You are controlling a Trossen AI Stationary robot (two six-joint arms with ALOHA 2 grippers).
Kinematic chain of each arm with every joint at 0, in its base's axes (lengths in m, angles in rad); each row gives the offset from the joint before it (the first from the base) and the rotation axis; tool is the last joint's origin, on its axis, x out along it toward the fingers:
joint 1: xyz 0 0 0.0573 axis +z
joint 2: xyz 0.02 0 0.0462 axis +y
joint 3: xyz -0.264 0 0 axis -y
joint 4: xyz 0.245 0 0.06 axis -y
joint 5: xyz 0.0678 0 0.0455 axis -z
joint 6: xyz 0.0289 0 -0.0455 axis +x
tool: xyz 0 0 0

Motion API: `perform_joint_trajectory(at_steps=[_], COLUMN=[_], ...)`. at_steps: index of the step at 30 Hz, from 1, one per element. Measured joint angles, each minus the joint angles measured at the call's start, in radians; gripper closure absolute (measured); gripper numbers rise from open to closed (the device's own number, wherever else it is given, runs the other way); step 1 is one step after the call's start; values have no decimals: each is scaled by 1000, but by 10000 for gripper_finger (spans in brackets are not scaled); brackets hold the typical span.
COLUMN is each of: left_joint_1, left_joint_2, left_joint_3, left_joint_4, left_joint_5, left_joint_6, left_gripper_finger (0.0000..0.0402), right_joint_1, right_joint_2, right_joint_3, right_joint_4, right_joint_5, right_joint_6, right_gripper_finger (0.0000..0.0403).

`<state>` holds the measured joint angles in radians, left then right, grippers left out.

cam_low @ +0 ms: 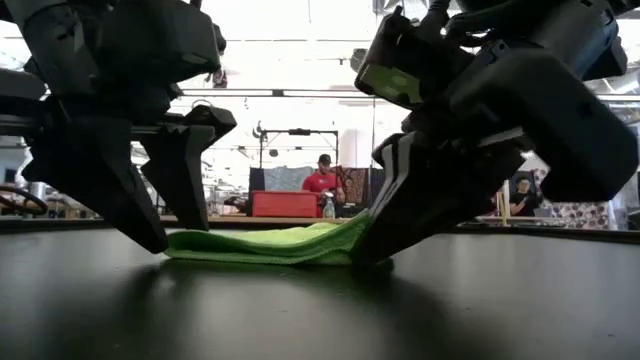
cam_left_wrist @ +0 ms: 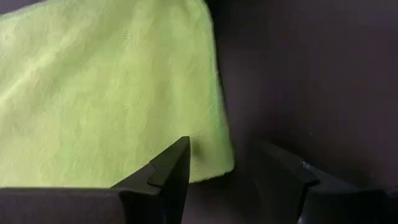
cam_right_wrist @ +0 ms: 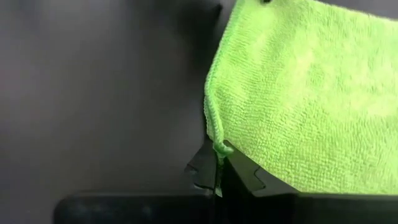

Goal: Roll towel
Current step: Roll the green microfiber cloth

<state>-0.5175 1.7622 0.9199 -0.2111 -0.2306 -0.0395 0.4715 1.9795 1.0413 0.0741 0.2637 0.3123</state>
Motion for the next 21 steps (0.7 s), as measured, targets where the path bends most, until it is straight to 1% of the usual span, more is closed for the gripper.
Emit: perform_joint_trajectory(at_steps=[5,11,14,17,19,21], left_joint_1=[0,-1,-4,-8,-14,-17], left_joint_2=[0,6,6,6,6,6], left_joint_3=[0,0,-23,-46,-47,-51], left_joint_4=[-3,5,73,131,153,185], left_joint_5=[1,21,17,-5,-22,-35], left_joint_6=[1,-7,-36,-82,-86,-85], left_gripper_finger=[231,231,231,231,231,231], right_joint_1=[4,13,32,68,92,111], right_joint_2=[-22,-22,-35,-50,-73,-99], right_joint_3=[-2,-8,-30,-51,-76,-105], right_joint_4=[-13,-1,19,30,34,75], right_joint_5=[-85,-117,-99,-43,6,44], right_joint_6=[65,186,259,299,305,309], right_gripper_finger=[402,402,402,403,403,403])
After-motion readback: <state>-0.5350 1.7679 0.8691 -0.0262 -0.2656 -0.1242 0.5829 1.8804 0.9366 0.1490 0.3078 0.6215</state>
